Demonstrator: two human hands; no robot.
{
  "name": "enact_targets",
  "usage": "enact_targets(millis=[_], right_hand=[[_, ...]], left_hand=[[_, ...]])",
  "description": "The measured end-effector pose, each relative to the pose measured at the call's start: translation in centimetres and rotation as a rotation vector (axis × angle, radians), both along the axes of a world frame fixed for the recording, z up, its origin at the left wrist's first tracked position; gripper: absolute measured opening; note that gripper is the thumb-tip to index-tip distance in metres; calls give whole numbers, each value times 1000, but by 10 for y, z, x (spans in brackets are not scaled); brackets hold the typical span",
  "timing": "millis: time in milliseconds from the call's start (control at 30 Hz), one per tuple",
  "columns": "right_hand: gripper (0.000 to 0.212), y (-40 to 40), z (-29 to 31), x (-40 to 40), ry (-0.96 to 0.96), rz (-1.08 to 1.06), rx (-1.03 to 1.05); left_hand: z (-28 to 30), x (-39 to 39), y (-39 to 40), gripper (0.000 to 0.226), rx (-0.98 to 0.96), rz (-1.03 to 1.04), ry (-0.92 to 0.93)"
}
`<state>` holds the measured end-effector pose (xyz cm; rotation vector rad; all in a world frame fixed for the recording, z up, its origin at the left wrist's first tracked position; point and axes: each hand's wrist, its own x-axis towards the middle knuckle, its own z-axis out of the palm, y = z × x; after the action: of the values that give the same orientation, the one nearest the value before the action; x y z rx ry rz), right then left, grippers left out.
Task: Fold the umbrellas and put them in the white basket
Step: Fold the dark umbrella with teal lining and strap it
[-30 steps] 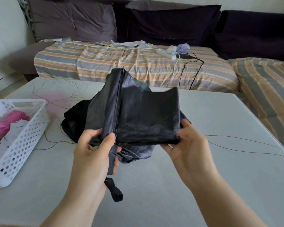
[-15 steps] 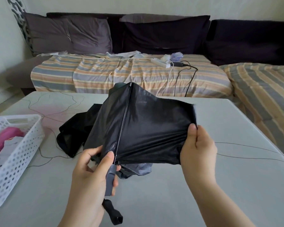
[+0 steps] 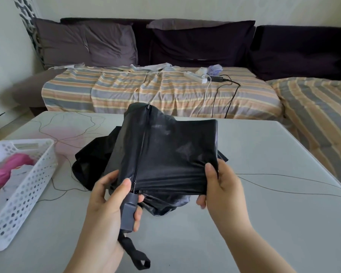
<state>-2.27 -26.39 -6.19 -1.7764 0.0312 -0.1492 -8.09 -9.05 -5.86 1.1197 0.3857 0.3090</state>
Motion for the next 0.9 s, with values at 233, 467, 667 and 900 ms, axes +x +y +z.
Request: enact_targets(millis=[233,467,667,900], right_hand=[[41,17,-2,-8,538,223,789],[46,33,3,-25,339,13,340],[54,33,28,-35,147,24,123],[38,45,40,-30,-104,45,-10]], left_hand=[[4,0,6,47,28,-30,-41],[4,-4,1,39,84,36,21],[0,-6,-10,39,148,59,92],[-8,-7,-22,39,362,-56,154]])
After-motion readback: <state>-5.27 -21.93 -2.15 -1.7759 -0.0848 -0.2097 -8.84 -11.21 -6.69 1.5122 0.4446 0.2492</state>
